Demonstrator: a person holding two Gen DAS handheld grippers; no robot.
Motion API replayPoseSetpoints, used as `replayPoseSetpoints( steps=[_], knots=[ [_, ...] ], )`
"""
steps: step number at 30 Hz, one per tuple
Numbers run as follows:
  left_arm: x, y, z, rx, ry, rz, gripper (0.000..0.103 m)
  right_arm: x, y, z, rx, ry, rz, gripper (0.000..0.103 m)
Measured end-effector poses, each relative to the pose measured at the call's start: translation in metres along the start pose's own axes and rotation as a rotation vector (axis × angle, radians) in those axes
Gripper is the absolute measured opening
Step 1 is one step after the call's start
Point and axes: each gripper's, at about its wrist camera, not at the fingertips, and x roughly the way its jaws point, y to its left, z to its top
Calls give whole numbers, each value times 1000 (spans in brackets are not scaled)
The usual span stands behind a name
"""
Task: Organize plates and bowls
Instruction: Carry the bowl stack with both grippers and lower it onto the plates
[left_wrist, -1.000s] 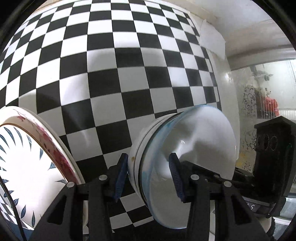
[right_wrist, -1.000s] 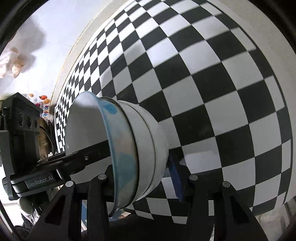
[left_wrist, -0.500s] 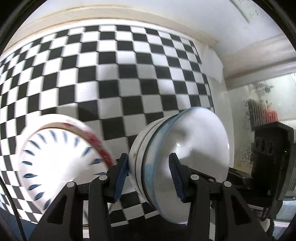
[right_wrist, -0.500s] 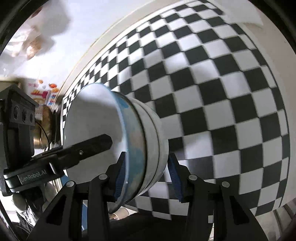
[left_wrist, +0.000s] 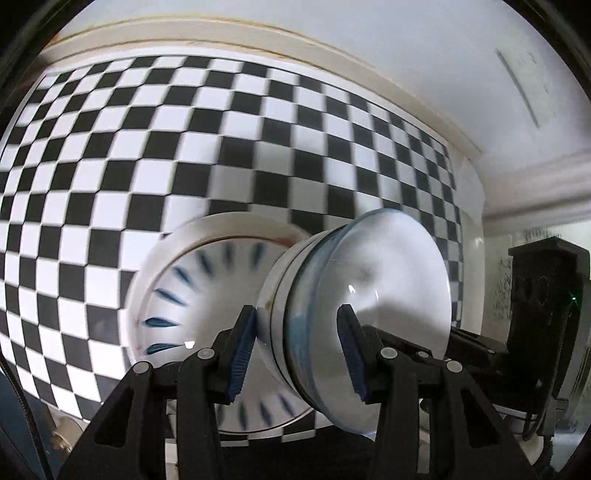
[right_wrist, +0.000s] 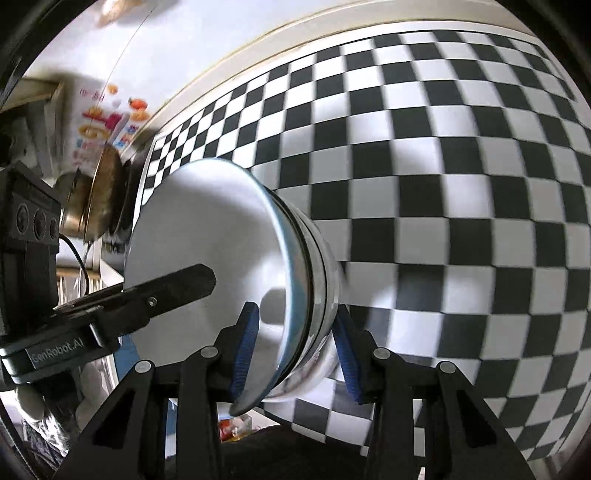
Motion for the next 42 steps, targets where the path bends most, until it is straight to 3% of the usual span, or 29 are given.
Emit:
replayPoseSetpoints(
  steps=[13, 32, 40, 42],
  knots=[
    [6, 56, -14, -127, -8, 27, 41, 53, 48, 7, -100, 85, -19, 44],
    [-5, 49, -21, -70, -32, 77, 41, 45, 57, 4, -154, 38, -97, 43],
    [-50, 33, -31, 3, -143, 230, 41, 8, 77, -6, -213, -58, -162, 44],
    [-64, 31, -37, 11, -176, 256, 42, -6, 85, -13, -228, -92, -183, 50]
  ],
)
